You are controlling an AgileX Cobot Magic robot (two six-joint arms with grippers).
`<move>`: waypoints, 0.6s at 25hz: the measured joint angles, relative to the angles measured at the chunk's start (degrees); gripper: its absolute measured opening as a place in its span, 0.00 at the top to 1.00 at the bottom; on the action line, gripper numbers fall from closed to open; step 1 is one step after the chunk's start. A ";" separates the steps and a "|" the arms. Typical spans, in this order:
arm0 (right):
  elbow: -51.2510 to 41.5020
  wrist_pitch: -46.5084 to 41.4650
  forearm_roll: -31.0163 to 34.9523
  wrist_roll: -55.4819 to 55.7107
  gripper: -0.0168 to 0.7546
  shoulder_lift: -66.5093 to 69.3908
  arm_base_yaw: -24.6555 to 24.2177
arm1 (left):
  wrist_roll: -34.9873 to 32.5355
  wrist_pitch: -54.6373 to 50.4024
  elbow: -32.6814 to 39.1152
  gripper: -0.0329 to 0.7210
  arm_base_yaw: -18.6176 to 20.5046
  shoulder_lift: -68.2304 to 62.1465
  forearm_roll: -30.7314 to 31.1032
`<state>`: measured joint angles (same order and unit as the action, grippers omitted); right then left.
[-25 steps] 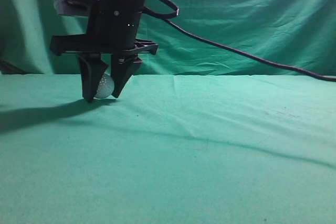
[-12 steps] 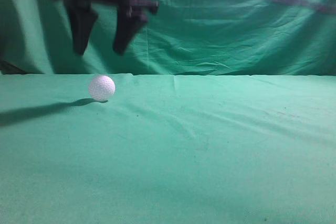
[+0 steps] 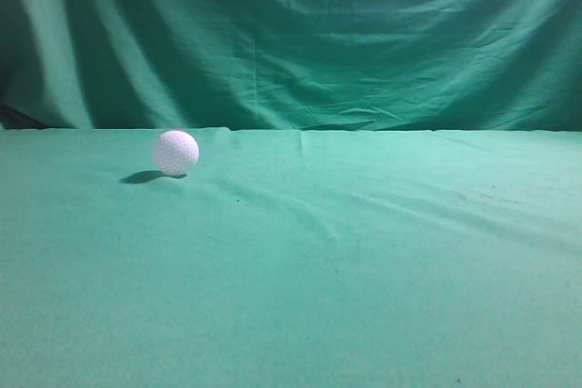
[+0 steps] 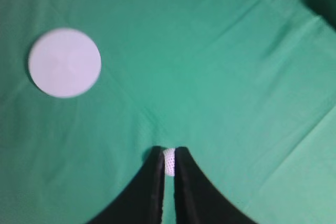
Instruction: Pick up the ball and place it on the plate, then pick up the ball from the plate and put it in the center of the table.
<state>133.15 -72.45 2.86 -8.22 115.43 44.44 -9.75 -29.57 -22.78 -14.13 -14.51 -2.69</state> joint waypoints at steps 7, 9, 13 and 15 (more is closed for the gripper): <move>-0.31 -0.86 2.37 2.99 0.89 -13.16 0.00 | 2.78 -0.41 0.00 0.89 0.00 0.00 -2.92; -2.30 -0.86 3.50 3.14 0.89 -17.46 0.00 | 3.13 -1.13 0.00 0.89 0.00 0.25 -4.24; -11.61 -0.86 3.39 3.14 0.89 -27.59 0.00 | 3.27 -2.93 0.00 0.89 0.00 3.20 -4.50; -17.94 -0.86 3.29 3.14 0.89 -32.34 0.00 | 2.43 -3.16 0.00 0.89 0.00 6.20 -4.50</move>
<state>115.21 -73.31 6.15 -5.09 83.09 44.44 -7.32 -32.72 -22.78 -14.13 -8.32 -7.19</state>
